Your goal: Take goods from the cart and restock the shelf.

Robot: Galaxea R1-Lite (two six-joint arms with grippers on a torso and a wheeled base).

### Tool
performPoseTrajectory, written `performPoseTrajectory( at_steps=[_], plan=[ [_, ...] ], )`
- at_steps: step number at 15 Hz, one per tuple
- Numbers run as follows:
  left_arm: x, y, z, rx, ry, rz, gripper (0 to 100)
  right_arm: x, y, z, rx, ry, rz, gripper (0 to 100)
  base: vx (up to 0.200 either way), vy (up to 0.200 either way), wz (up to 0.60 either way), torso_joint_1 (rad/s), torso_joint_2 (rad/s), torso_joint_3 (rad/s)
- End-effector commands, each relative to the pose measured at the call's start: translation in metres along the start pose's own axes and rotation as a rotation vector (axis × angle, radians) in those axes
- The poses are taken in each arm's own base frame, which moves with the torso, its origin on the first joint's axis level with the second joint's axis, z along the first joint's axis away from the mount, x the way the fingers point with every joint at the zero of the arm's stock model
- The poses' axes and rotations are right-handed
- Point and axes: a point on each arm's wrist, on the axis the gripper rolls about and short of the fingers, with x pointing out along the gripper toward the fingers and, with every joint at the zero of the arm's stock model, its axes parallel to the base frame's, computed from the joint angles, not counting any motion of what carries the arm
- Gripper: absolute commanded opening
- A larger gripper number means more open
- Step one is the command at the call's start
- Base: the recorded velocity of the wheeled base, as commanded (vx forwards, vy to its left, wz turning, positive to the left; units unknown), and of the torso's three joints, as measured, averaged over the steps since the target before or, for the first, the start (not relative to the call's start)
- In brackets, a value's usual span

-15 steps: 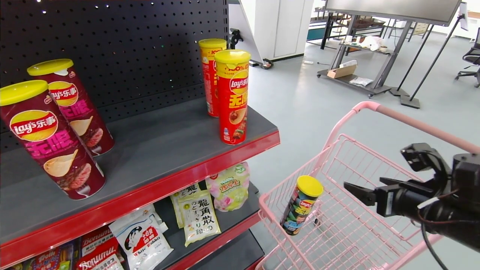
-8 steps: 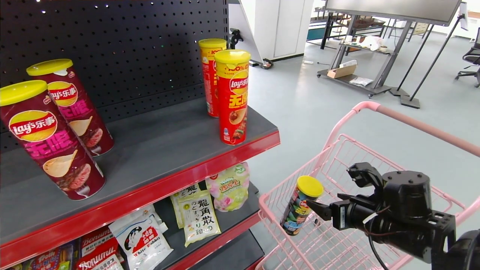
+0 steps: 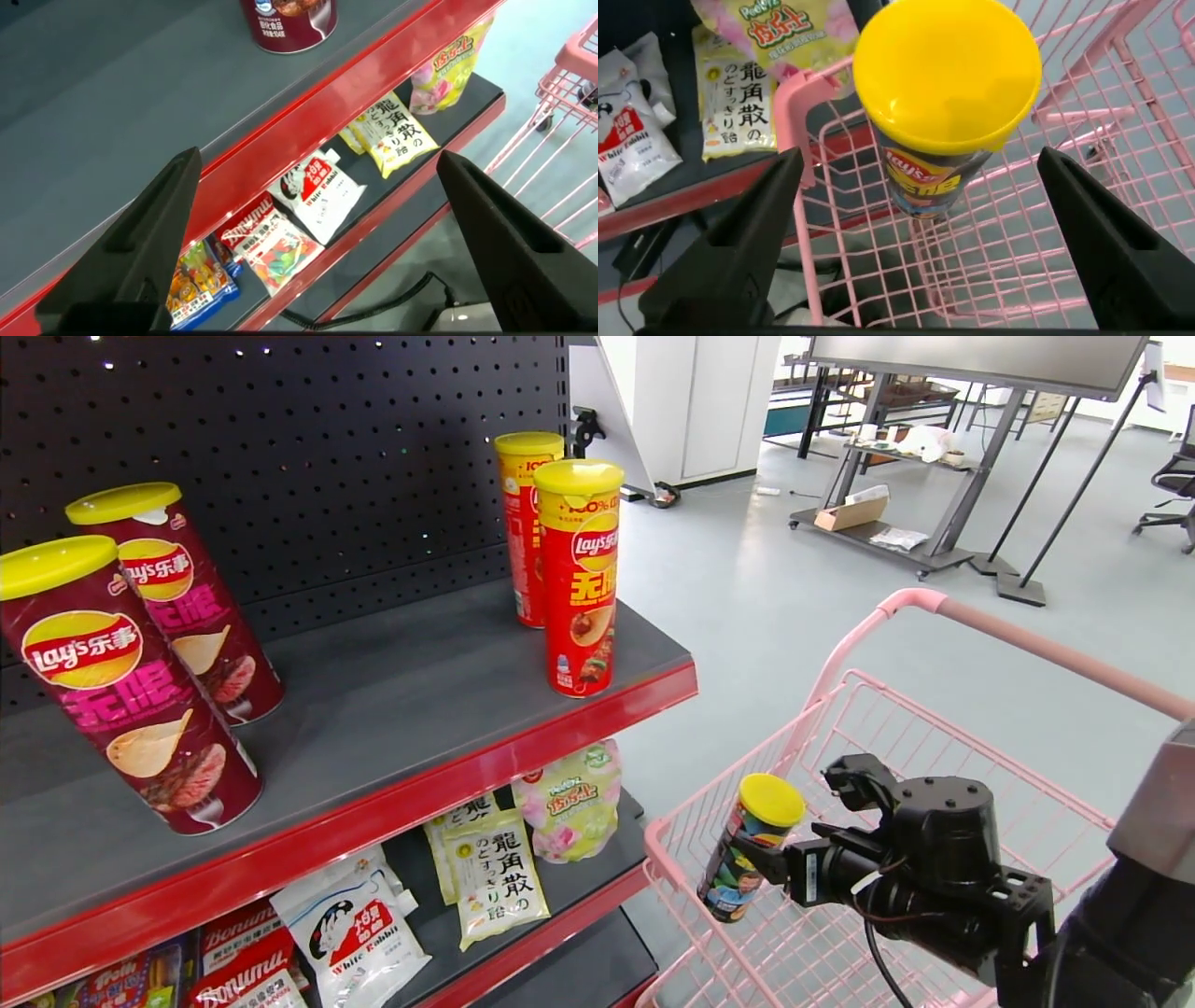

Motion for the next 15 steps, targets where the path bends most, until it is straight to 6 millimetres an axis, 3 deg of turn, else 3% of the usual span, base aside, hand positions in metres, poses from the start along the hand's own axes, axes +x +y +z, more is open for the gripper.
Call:
performPoseTrajectory(
  at_steps=[1,15],
  plan=[
    [0.000,0.000,0.000,0.000,0.003,0.000,100,0.007,-0.001,-0.008,-0.003,0.035,-0.007,100,0.000,0.000,0.00,0.000,0.00,0.000],
    [0.000,0.000,0.001,-0.001,0.002,0.004,100,0.053,-0.003,-0.019,0.045,0.001,-0.038,100,0.000,0.000,0.00,0.000,0.00,0.000]
  ],
)
